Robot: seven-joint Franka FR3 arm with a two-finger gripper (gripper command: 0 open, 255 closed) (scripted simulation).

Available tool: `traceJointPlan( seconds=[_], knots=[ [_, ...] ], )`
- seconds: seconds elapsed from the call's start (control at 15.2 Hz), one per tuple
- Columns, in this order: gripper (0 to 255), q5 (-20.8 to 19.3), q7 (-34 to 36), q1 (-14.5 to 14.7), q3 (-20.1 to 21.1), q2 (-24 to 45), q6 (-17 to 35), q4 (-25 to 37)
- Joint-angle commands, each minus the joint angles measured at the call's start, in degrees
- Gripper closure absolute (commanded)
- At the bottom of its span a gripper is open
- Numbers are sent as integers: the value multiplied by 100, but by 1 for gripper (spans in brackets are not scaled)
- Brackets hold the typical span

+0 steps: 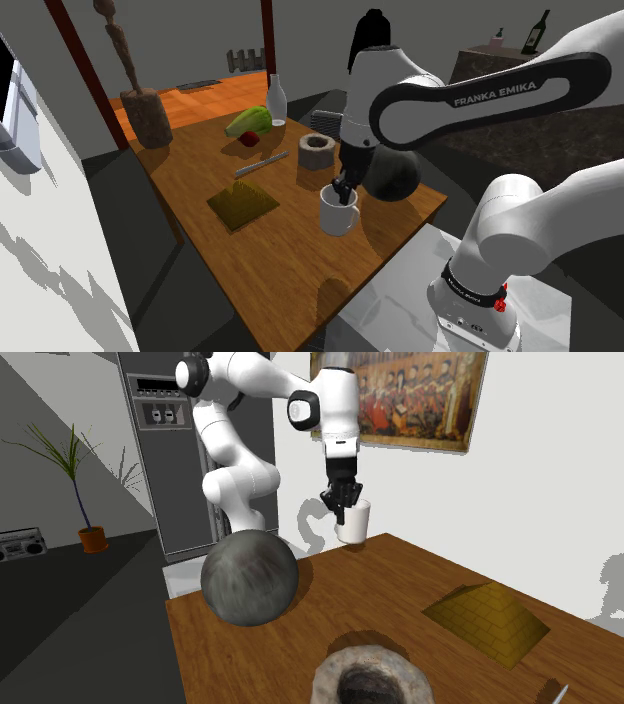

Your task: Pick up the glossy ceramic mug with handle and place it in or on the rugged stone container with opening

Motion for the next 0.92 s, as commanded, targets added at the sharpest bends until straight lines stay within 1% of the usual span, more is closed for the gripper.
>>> traceJointPlan(
  seconds=[0.0, 0.86],
  knots=[
    [255, -23, 8, -10, -21, -41, -162, 120],
    [255, -157, 73, -64, -145, -180, -1216, 1037]
  ],
)
